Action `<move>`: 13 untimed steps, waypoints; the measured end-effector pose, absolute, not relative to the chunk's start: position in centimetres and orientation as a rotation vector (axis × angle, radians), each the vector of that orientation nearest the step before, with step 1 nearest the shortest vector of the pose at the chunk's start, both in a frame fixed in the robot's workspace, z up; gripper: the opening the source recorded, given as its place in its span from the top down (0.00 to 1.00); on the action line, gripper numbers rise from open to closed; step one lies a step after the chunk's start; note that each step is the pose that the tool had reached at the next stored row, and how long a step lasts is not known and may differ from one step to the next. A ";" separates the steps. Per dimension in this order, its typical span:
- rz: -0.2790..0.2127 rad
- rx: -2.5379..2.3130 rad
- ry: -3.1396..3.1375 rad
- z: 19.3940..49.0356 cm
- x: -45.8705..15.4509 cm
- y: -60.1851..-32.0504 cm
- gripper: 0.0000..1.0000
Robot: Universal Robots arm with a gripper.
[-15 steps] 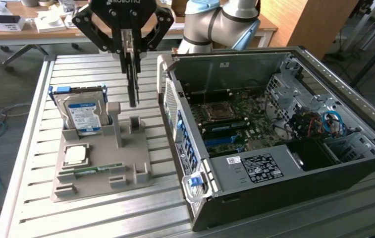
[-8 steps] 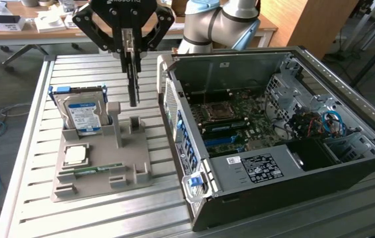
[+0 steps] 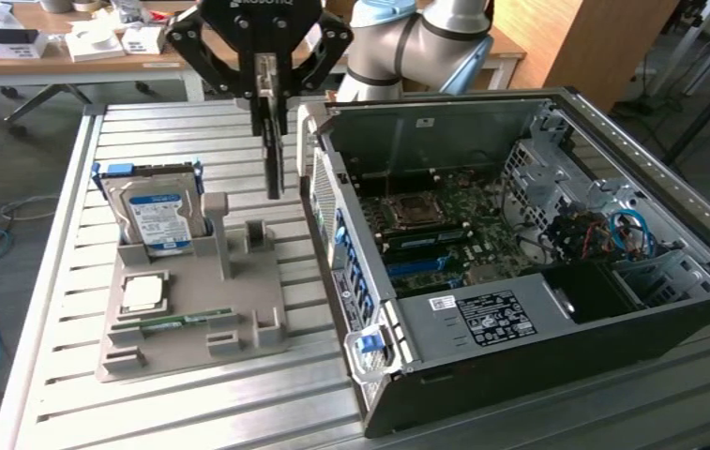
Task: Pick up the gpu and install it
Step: 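Pick up the gpu and move the gpu toward the slot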
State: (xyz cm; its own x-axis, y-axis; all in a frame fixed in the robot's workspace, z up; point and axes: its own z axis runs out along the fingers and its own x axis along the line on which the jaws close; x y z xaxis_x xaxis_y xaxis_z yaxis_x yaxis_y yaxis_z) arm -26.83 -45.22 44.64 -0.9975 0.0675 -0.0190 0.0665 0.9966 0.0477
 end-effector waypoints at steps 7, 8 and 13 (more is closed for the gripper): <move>0.076 0.104 3.118 44.6 -24.4 -45.2 0.74; 0.076 0.105 3.118 44.6 -24.0 -45.2 0.74; 0.078 0.104 3.118 44.6 -21.7 -45.2 0.74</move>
